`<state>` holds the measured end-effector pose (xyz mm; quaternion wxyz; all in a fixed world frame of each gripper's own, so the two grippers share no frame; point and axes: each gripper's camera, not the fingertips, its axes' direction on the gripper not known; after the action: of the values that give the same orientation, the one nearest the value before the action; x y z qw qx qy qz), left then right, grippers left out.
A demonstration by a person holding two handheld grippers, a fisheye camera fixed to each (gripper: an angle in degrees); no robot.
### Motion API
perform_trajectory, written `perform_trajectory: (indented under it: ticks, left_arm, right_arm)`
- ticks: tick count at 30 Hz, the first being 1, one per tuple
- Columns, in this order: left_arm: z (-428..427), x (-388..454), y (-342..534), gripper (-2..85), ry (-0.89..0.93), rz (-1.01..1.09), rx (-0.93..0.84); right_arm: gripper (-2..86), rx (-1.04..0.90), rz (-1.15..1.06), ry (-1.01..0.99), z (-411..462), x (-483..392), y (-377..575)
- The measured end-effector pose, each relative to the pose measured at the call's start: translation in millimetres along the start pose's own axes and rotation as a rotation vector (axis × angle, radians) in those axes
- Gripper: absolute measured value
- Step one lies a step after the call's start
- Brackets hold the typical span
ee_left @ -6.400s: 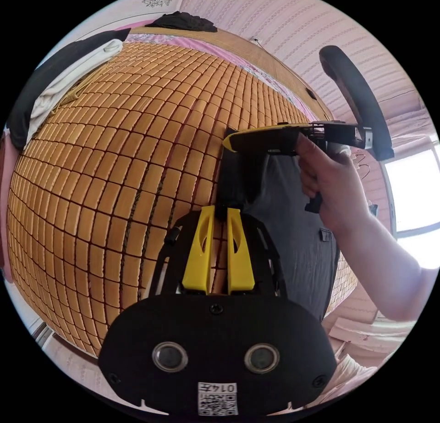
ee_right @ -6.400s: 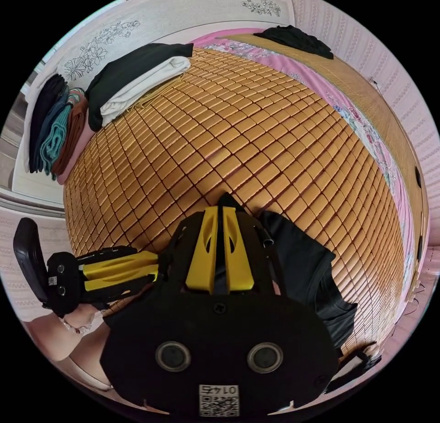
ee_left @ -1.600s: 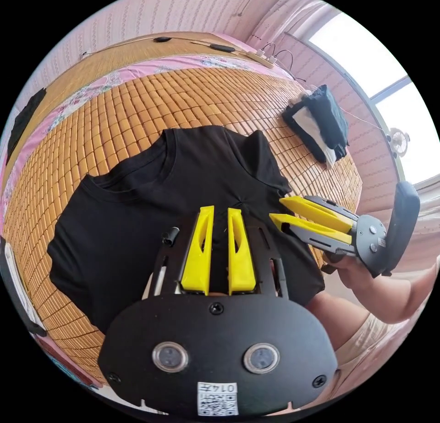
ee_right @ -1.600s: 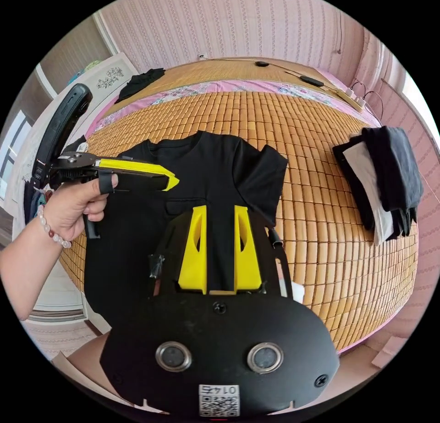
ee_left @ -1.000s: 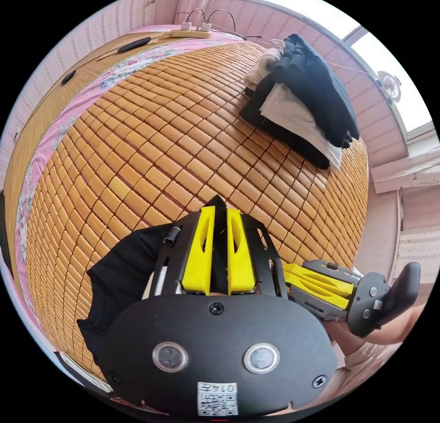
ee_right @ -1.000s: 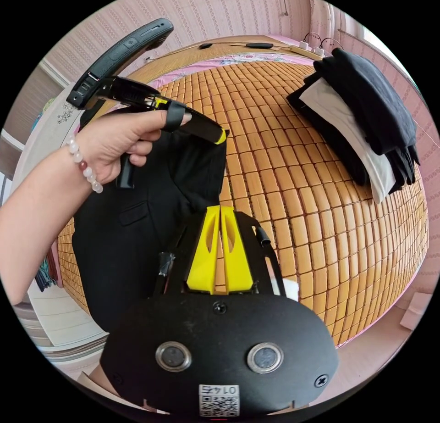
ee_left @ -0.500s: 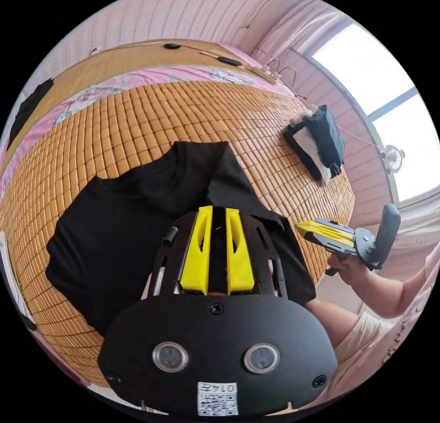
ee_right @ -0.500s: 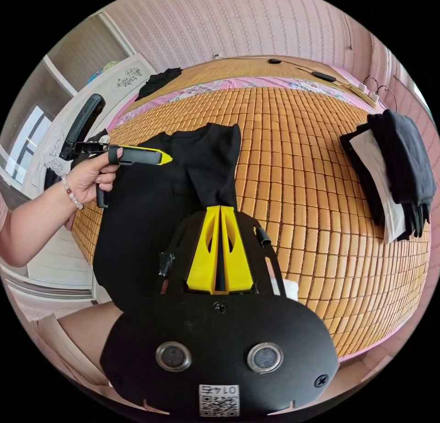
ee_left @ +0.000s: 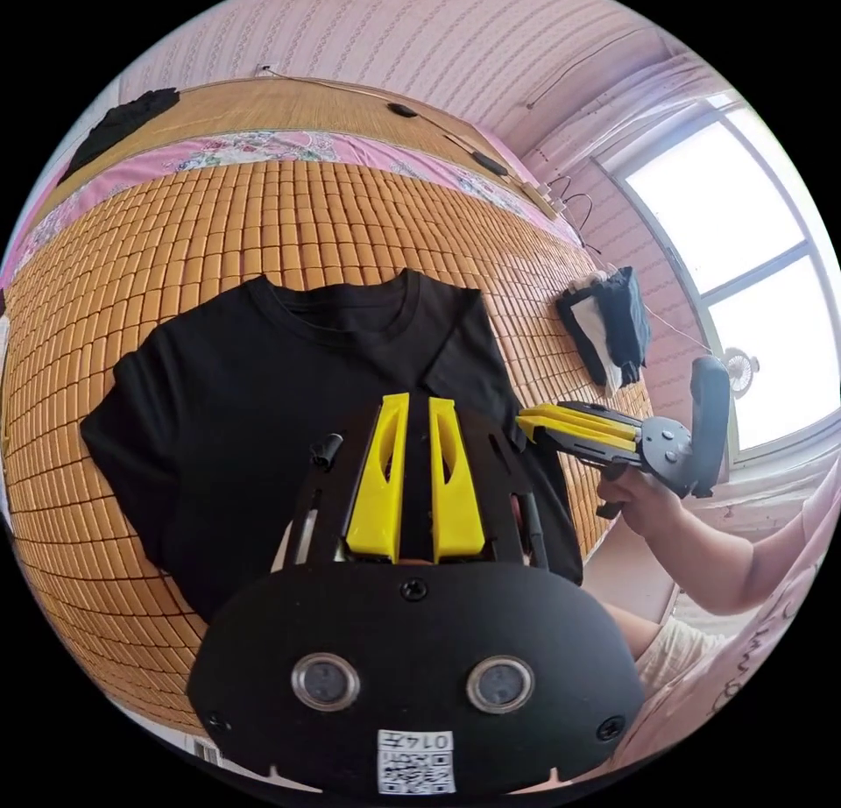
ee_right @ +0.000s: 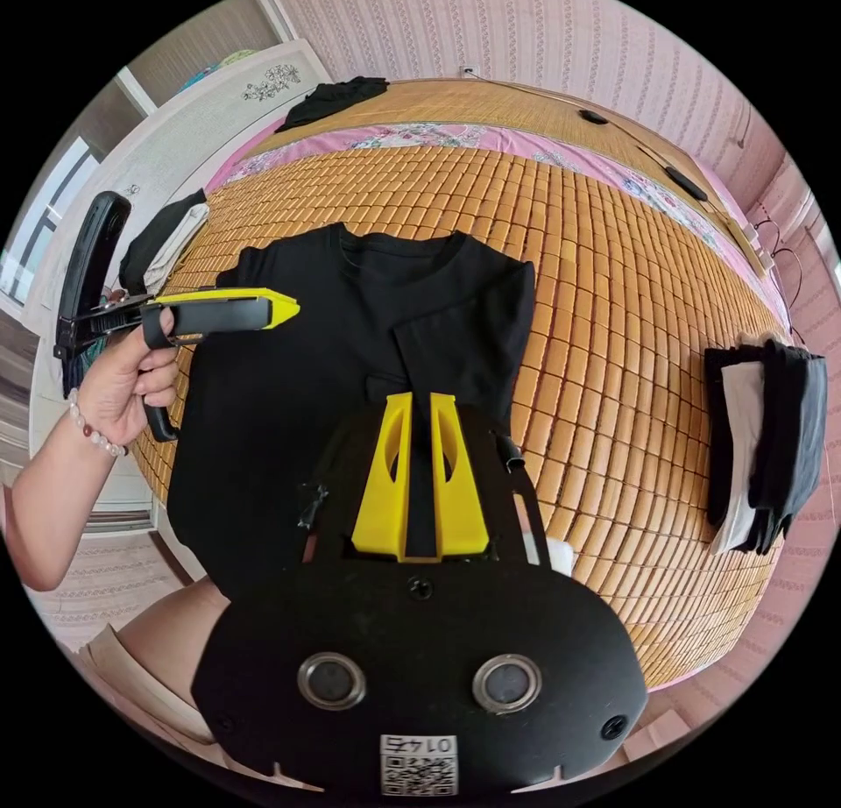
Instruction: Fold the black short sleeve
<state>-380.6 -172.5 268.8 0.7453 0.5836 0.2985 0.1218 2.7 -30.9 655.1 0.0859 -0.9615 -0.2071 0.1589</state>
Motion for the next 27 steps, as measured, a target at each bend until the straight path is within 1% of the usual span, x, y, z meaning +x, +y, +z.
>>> perform_trajectory:
  ticks: [7,10,15,19,23,27]
  left_arm:
    - [-56,-71,73,4.4,-0.063,-0.177,0.044]
    - [-80,-104,108,4.1,-0.085,-0.254,0.088]
    - [-115,-154,158,3.9,-0.115,-0.382,0.165]
    - [-130,-177,179,3.8,-0.134,-0.442,0.211]
    - [-140,-197,194,3.9,-0.130,-0.526,0.265]
    - [-136,-209,199,5.6,-0.069,-0.571,0.271]
  right_arm:
    - [5.6,-0.048,-0.093,-0.016,-1,-50,-44]
    - [5.6,-0.053,-0.153,-0.008,2,-77,-61]
    - [5.5,-0.034,-0.243,-0.057,2,-123,-94]
    - [5.3,0.007,-0.383,-0.101,0,-181,-140]
    - [6.4,-0.019,-0.504,-0.153,14,-241,-190]
    - [7.2,-0.041,-0.600,-0.109,35,-291,-217]
